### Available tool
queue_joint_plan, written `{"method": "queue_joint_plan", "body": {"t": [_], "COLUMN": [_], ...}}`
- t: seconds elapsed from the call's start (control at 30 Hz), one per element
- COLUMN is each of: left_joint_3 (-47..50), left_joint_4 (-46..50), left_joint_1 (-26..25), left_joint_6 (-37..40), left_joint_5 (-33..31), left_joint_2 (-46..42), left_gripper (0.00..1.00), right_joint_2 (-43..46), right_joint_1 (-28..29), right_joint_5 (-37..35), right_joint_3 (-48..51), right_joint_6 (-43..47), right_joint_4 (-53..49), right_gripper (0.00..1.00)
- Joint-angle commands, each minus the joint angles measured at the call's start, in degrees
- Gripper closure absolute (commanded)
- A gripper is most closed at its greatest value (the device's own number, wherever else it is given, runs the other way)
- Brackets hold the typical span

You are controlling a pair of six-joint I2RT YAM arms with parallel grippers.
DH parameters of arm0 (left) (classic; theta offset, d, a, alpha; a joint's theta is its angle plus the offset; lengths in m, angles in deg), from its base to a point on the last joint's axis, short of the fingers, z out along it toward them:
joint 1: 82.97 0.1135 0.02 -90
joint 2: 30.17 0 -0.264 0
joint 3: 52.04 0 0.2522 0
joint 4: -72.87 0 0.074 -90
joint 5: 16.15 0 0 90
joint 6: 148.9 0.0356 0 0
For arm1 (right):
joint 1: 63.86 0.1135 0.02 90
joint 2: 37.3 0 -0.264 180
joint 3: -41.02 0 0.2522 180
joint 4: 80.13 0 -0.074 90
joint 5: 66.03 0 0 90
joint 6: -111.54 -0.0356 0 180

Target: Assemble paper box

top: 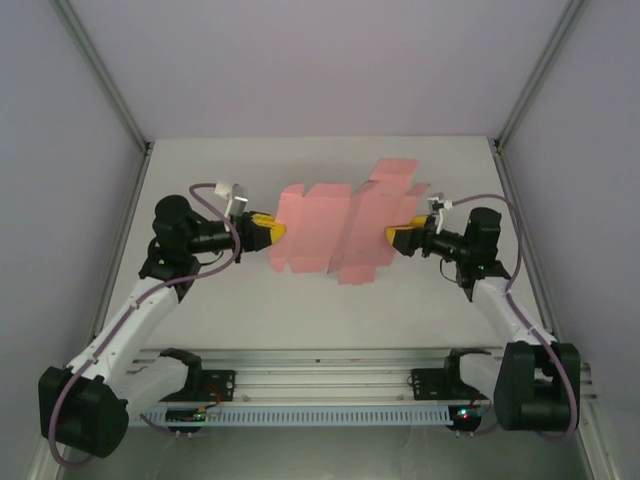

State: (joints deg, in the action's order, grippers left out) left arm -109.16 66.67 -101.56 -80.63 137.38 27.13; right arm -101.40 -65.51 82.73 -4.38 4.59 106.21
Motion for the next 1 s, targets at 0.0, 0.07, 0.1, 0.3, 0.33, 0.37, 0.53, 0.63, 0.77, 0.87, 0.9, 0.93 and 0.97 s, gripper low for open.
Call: {"method": "queue_joint_plan", "body": {"t": [0.0,0.07,0.1,0.3,0.33,0.37,0.53,0.63,0.77,0.87,0.9,0.93,0.97], "left_joint_3": [-3.4,-3.7,-3.9,-4.4,-4.5,-4.3,-3.4,-1.1,0.6,0.9,0.9,0.8,0.6], "left_joint_4": [-1.4,-0.1,1.0,5.4,5.9,6.1,17.1,24.8,32.3,36.3,37.1,37.8,38.2], "left_joint_1": [-0.8,-0.9,-0.9,-0.9,-0.9,-0.9,-0.9,-0.9,-0.9,-0.9,-0.9,-0.8,-0.8], "left_joint_6": [0.7,1.0,1.4,1.7,1.9,2.0,2.7,0.6,-0.7,-1.6,-1.7,-1.8,-1.9], "left_joint_5": [1.1,-0.4,-1.6,-8.7,-9.1,-9.6,-27.6,-41.8,-51.5,-56.7,-57.7,-58.4,-58.7], "left_joint_2": [-1.9,-2.1,-2.2,-2.0,-2.0,-2.0,-3.1,-3.0,-2.2,-2.1,-2.0,-1.9,-1.7], "left_gripper": [1.00,1.00,1.00,1.00,1.00,1.00,0.62,0.02,0.01,0.00,0.00,0.00,0.00], "right_joint_2": [-2.5,-3.7,-4.1,-3.3,-3.2,-3.0,-1.0,-1.7,-5.6,-9.3,-10.7,-11.8,-12.9], "right_joint_1": [-0.5,-0.5,-0.5,-0.9,-0.8,-0.8,1.7,4.8,8.9,12.3,13.8,15.3,16.7], "right_joint_5": [5.9,9.1,9.9,9.4,8.8,7.3,-2.3,-7.8,-14.2,-24.1,-29.0,-33.4,-38.1], "right_joint_3": [-3.0,-2.6,-1.9,-1.1,-1.8,-2.2,-6.0,-7.2,-7.6,-10.8,-12.5,-14.0,-15.7], "right_joint_6": [-1.4,-4.2,-6.1,-7.3,-5.7,-4.4,7.2,12.9,15.7,19.1,21.2,22.4,23.6], "right_joint_4": [4.7,9.1,11.7,9.9,7.4,5.6,-13.7,-22.5,-27.2,-32.9,-35.2,-36.4,-37.4], "right_gripper": [0.22,0.53,0.63,0.94,1.00,1.00,1.00,1.00,1.00,1.00,1.00,1.00,1.00]}}
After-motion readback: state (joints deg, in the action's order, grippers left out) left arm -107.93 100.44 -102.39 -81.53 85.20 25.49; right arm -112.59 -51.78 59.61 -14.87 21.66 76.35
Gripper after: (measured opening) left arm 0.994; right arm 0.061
